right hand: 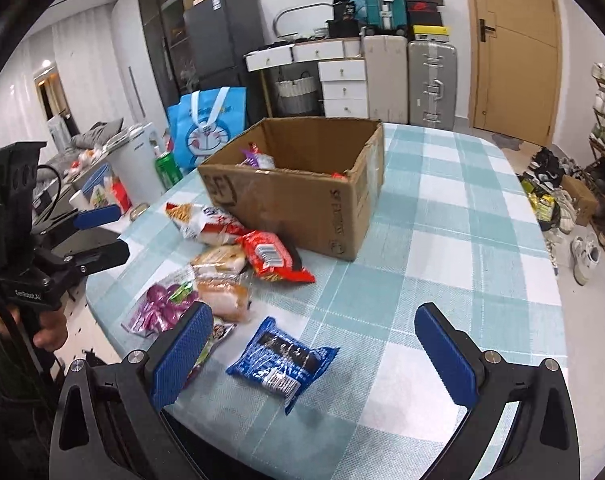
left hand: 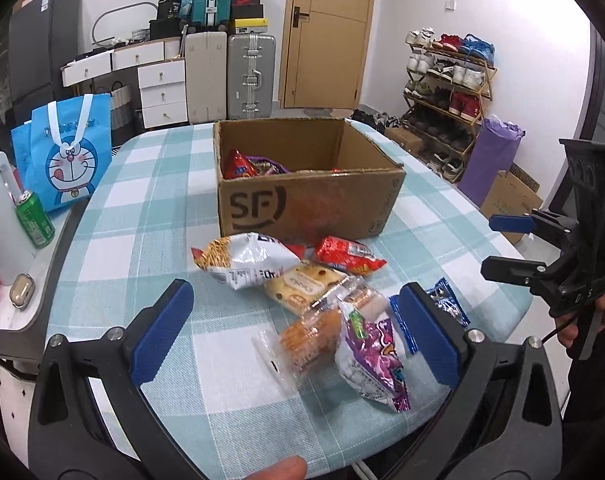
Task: Organize snacks
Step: 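Move both grippers back toward the remaining snacks on the table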
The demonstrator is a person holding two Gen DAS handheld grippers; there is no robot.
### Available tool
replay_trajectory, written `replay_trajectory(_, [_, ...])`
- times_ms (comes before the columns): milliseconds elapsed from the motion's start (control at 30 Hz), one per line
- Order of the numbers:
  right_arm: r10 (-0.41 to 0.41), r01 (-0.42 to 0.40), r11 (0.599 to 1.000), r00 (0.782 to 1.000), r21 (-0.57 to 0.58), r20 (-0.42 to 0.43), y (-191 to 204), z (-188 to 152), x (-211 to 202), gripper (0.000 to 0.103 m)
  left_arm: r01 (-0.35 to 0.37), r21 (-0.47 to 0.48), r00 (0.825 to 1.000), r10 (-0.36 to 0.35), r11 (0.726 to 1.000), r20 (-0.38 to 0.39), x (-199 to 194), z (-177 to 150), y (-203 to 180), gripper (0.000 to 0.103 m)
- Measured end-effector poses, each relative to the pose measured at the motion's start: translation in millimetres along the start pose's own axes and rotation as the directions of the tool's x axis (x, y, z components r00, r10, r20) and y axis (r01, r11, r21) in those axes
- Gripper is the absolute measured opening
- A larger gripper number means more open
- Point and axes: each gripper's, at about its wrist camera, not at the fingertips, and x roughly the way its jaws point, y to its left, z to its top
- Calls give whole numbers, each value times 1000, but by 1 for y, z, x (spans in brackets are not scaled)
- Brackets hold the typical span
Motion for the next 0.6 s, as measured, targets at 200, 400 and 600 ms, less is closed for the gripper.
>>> replay_trajectory(200, [2, -6, 998, 998, -64, -64, 8, -7, 14, 102, 0, 50, 998, 3, 999, -62, 15, -9, -12, 102])
replay_trajectory(400, [-5, -6, 996, 992, -93, -122, 11, -16, 31, 102, 34, 59, 992, -26, 998, -121, 32, -16, -16, 102])
replay_trajectory(600, [-12, -9, 992, 986, -122, -169, 16, -23, 47, 102, 88, 65, 983, -76, 994, -166, 45, -20, -18, 102])
